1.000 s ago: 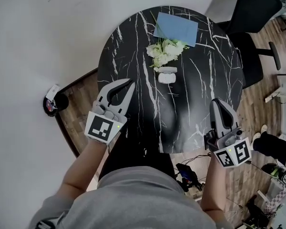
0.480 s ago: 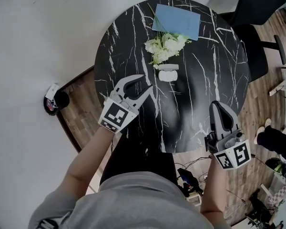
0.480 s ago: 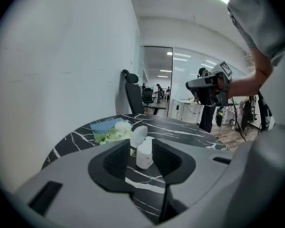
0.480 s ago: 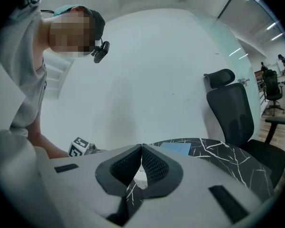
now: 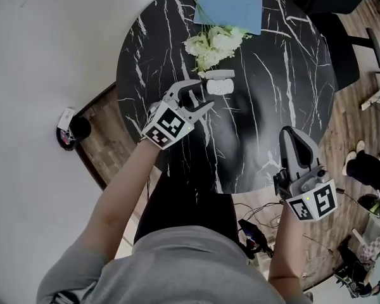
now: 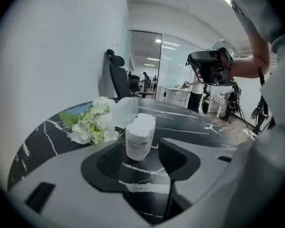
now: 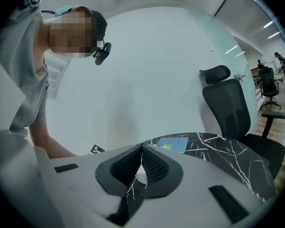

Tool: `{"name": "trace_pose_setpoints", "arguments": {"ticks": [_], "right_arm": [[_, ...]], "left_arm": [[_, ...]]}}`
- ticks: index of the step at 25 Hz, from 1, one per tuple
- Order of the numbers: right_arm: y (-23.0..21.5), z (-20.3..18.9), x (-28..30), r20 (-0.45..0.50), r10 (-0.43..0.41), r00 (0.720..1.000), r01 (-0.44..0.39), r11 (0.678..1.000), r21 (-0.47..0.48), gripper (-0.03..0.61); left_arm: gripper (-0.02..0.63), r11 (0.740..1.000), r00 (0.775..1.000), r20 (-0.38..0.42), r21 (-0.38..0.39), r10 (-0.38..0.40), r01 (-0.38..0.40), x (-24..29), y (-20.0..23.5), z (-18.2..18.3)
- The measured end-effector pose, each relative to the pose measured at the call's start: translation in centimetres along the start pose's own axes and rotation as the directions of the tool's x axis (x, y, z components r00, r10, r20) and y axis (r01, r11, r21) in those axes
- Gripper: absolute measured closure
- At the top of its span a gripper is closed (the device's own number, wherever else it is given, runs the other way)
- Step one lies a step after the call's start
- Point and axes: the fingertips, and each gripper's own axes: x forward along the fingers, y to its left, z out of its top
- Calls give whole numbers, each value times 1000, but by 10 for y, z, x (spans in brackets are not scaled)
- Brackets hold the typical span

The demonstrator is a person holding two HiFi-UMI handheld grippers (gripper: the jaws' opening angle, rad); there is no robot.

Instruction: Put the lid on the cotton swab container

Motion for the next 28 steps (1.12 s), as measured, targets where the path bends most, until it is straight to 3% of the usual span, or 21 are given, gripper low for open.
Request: {"name": "trace_pose_setpoints", "arguments": {"ticks": [11, 20, 28], "right_arm": [[-4, -11, -4, -10, -13, 1000, 14, 1000, 16, 552], [-2, -17, -6, -19, -14, 1000, 15, 1000, 25, 552], [1, -17, -8, -18, -13, 1000, 13, 999, 29, 552]], "left_arm": [[356, 995, 996, 12, 39, -87, 86, 29, -3, 4], [356, 997, 998, -60, 63, -34, 38, 50, 2, -6], [365, 996, 997, -70, 85, 21, -15, 50, 4, -7]]}}
